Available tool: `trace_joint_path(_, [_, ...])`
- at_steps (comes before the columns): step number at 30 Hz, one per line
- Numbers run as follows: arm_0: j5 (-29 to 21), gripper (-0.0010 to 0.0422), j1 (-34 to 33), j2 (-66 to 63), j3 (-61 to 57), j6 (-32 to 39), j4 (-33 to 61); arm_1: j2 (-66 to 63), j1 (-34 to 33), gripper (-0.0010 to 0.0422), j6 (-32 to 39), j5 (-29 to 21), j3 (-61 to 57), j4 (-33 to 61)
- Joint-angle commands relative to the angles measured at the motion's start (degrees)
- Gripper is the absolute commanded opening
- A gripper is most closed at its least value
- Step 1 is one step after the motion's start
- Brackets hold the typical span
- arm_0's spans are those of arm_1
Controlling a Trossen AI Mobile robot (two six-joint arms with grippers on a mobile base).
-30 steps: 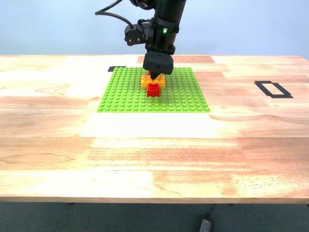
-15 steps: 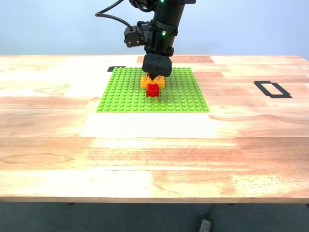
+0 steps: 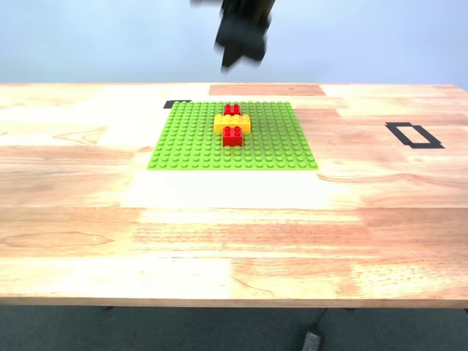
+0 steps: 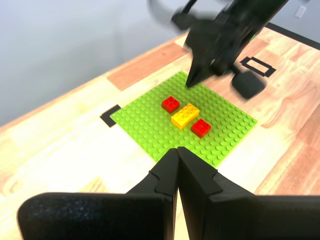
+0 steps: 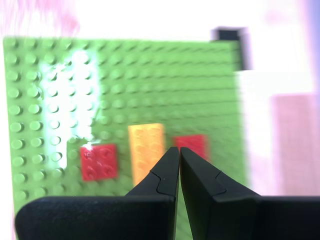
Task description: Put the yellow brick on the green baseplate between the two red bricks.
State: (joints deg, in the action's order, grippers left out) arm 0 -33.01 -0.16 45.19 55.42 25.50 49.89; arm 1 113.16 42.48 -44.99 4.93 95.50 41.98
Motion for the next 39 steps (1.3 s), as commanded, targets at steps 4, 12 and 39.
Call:
trace_joint_path(4, [0.02, 0.0000, 0.00, -1.68, -1.70, -0.13, -5.01, -14.67, -4.70, 0.0003, 3.78, -0.96, -6.78, -3.65])
trace_joint_path(12, [3.45, 0.0000, 0.00, -7.48, -9.70, -7.65, -21.55, -41.40, -13.81, 0.0003, 17.88, -1.27, -30.49, -23.61])
trace_joint_path(39, [21.09, 0.0000, 0.04, -40.76, -47.23, -21.14, -49.07, -110.55, -29.81, 0.0003, 43.28, -13.18, -90.33, -45.29])
